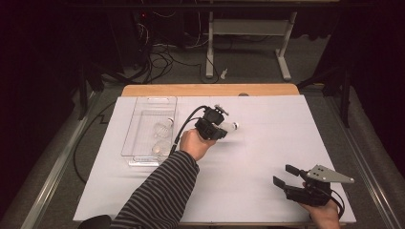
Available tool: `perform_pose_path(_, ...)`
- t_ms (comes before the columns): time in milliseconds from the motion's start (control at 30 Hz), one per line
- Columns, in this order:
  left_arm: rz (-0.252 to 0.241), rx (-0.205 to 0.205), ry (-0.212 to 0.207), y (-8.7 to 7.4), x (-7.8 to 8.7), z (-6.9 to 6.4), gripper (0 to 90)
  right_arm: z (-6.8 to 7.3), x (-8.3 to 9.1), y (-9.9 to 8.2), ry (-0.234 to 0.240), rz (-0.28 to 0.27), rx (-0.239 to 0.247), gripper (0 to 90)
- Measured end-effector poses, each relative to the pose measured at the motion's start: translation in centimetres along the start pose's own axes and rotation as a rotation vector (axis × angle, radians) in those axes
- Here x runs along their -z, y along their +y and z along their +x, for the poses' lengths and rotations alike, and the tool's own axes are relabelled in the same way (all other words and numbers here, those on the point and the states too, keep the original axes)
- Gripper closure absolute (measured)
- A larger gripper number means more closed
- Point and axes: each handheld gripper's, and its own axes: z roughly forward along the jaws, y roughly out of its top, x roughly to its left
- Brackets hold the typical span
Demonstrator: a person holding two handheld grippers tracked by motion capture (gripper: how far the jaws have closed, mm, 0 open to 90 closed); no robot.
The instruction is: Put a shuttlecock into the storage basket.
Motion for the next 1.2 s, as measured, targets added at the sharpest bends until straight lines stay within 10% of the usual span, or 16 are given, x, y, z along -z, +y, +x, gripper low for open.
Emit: perform_pose_path(1200,-0.012,0.037,-0.003,-1.7,2.2,1.3,90.0,0.0,-0.1,0.0,0.002,0.003,0.002,31.9)
